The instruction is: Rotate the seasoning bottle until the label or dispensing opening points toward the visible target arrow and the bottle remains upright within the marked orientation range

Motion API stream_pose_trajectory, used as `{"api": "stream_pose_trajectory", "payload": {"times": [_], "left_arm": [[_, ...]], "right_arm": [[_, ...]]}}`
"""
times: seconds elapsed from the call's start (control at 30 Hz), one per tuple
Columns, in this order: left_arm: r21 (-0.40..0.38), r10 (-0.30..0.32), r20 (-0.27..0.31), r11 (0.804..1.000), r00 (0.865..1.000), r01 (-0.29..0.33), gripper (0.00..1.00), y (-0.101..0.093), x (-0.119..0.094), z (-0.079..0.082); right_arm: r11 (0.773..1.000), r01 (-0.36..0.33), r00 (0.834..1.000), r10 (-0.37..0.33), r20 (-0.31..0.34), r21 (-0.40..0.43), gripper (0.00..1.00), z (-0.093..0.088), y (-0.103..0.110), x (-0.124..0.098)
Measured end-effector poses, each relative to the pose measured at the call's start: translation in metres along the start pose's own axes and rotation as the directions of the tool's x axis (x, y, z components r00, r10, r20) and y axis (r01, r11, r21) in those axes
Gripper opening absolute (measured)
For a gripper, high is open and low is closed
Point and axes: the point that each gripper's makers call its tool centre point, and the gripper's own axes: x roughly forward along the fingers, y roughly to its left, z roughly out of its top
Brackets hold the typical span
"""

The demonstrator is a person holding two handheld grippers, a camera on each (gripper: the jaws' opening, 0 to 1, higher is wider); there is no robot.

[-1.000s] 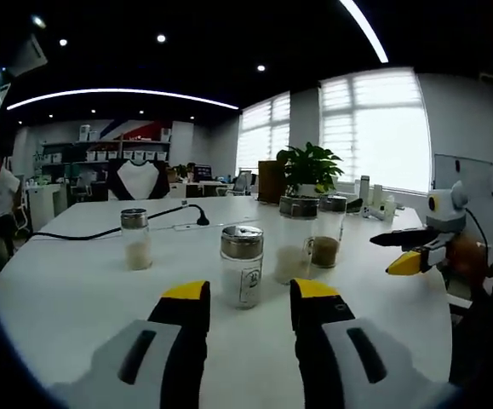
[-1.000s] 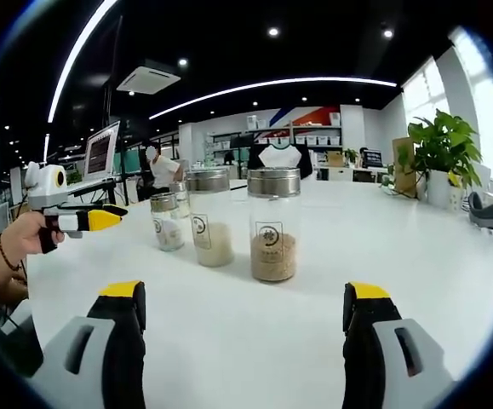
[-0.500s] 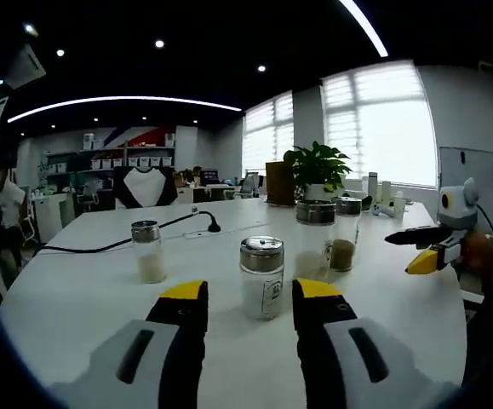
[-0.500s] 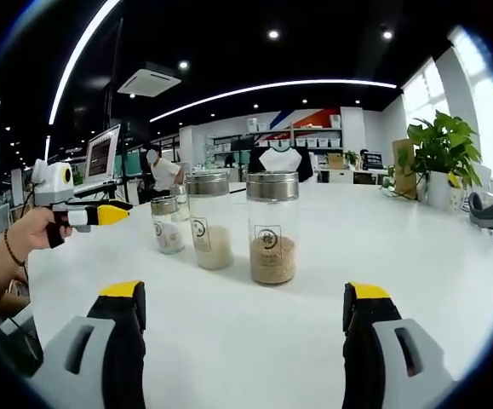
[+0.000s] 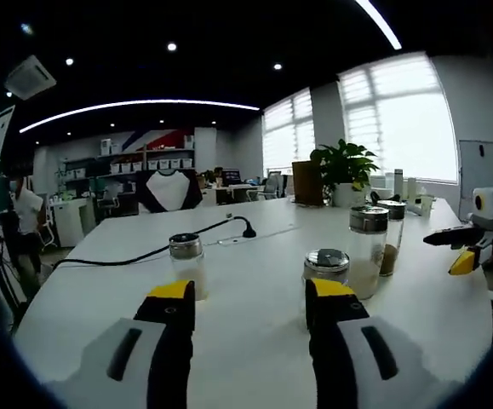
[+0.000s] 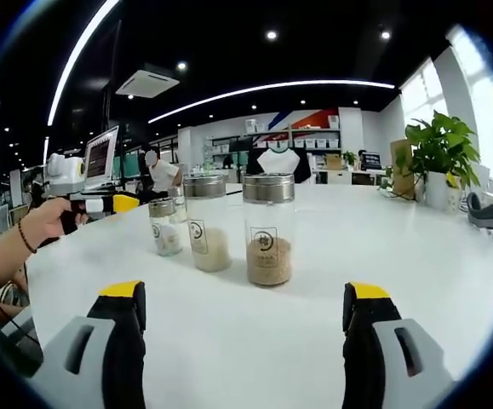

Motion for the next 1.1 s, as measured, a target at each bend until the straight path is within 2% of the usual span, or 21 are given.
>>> {"api": "stream_pose_trajectory", "payload": {"times": [0.17, 0.27, 0.5, 0.6, 0.77, 0.93, 1.1], "left_arm": [[0.023, 0.025, -0.005, 0.999, 1.0, -0.025, 0.55, 0.012, 0.01, -0.002], [0.009, 0.039, -0.011, 0.999, 0.999, -0.039, 0.55, 0.021, 0.017, -0.006], [-0.028, 0.078, 0.017, 0.997, 0.997, -0.078, 0.56, 0.034, 0.028, -0.007], [-0.001, 0.112, -0.004, 0.994, 0.994, -0.112, 0.57, 0.043, 0.034, -0.014], [-0.018, 0.145, -0.028, 0.989, 0.989, -0.146, 0.57, 0.059, 0.045, -0.027], [-0.015, 0.145, -0.021, 0.989, 0.989, -0.145, 0.58, 0.064, 0.059, -0.032], [-0.023, 0.135, -0.007, 0.991, 0.991, -0.135, 0.58, 0.064, 0.072, -0.032]], "right_arm": [[1.0, -0.001, 1.0, 0.001, 0.008, -0.003, 0.99, 0.003, 0.0, 0.0], [1.0, -0.002, 1.0, 0.002, 0.008, -0.004, 0.99, 0.003, 0.001, -0.001], [1.0, -0.005, 1.0, 0.005, 0.006, 0.001, 0.99, 0.002, 0.002, 0.0], [1.0, -0.011, 1.0, 0.011, 0.006, 0.003, 0.99, 0.002, 0.003, 0.0], [1.0, -0.01, 1.0, 0.01, 0.013, 0.0, 0.99, 0.004, 0.004, -0.002], [1.0, -0.008, 1.0, 0.008, 0.012, 0.001, 0.98, 0.004, 0.003, -0.001], [1.0, -0.002, 1.0, 0.002, 0.013, -0.002, 0.98, 0.005, 0.002, -0.002]]}}
